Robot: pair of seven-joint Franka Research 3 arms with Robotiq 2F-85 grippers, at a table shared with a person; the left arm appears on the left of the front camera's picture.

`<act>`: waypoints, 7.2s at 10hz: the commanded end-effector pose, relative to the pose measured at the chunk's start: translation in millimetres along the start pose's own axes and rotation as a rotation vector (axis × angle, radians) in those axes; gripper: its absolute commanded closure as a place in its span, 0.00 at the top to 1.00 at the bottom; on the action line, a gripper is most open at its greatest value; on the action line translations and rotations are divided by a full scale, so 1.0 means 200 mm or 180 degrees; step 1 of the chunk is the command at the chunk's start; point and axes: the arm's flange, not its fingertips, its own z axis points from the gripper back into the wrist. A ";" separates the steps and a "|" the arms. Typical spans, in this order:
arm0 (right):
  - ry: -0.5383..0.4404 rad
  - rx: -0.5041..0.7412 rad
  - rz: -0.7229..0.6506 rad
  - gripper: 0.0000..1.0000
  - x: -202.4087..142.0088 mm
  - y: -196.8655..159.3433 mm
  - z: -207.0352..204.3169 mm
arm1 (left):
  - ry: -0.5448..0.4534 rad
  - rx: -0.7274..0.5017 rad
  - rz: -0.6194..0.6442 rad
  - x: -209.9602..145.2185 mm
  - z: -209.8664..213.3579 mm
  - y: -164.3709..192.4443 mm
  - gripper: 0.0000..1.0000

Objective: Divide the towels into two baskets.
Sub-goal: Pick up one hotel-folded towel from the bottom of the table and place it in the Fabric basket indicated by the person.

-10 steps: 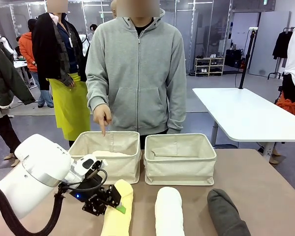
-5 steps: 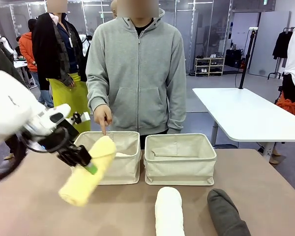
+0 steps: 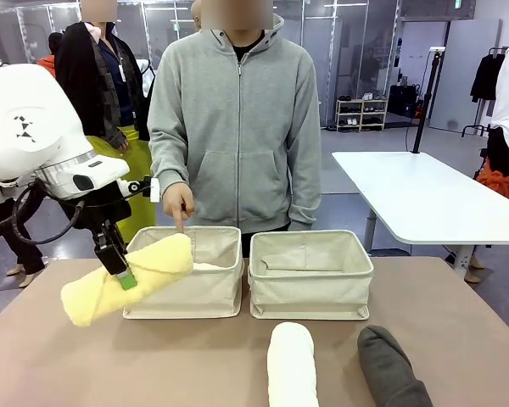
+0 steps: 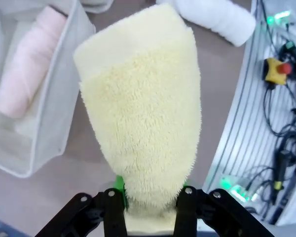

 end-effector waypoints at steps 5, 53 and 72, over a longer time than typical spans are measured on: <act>-0.0022 0.0032 0.0010 1.00 0.00 0.01 0.00 | -0.0018 0.0003 -0.0006 0.01 -0.01 0.00 0.41; -0.0022 0.0032 0.0010 1.00 0.00 0.01 0.00 | -0.0891 -0.0660 0.0058 -0.65 0.49 0.44 1.00; -0.0022 0.0032 0.0010 1.00 0.00 0.01 0.00 | -0.2378 -0.1983 0.2423 -1.86 0.09 0.38 1.00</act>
